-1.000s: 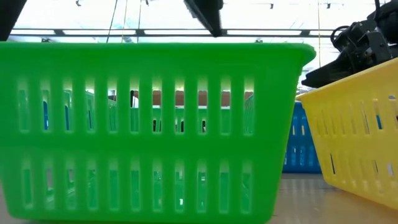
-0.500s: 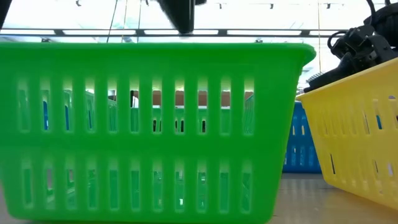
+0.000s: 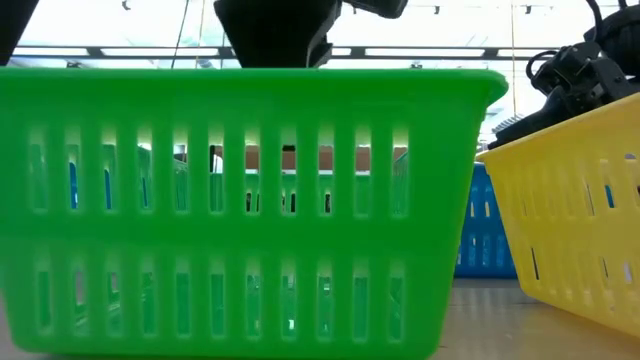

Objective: Stack baskets on shelf by color
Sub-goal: Put the middle green basket on the shelf

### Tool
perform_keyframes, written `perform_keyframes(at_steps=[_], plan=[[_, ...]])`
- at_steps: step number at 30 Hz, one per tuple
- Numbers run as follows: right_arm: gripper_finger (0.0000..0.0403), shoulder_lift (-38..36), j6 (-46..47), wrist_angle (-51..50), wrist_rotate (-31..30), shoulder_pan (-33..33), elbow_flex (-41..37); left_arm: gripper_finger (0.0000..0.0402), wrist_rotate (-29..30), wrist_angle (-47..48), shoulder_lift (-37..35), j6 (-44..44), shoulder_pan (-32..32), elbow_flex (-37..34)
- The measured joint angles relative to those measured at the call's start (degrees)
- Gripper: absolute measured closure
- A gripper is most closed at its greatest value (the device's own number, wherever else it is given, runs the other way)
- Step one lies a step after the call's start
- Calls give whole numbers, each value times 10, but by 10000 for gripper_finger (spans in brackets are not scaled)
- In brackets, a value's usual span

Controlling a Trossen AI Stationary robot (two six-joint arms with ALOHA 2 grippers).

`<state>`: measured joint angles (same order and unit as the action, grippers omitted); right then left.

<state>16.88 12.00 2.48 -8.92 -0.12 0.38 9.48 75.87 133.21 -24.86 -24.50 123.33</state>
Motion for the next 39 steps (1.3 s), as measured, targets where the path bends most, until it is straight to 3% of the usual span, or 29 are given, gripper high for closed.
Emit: perform_keyframes(at_steps=[13, 23, 32, 36, 39], plan=[[238, 0, -16, -1, 0, 0, 0, 298, -18, -10, 36, 32, 20, 0], [238, 4, -21, -2, 2, 0, 0, 298, 0, -24, 66, 52, 62, 0], [238, 10, -32, -2, 1, 0, 0, 298, 107, 38, 66, 129, 125, 0], [238, 12, -32, -2, 1, 0, 0, 298, 185, 38, 66, 164, 174, 0], [238, 12, -32, -2, 0, 0, 0, 298, 187, 40, 66, 172, 208, 0]])
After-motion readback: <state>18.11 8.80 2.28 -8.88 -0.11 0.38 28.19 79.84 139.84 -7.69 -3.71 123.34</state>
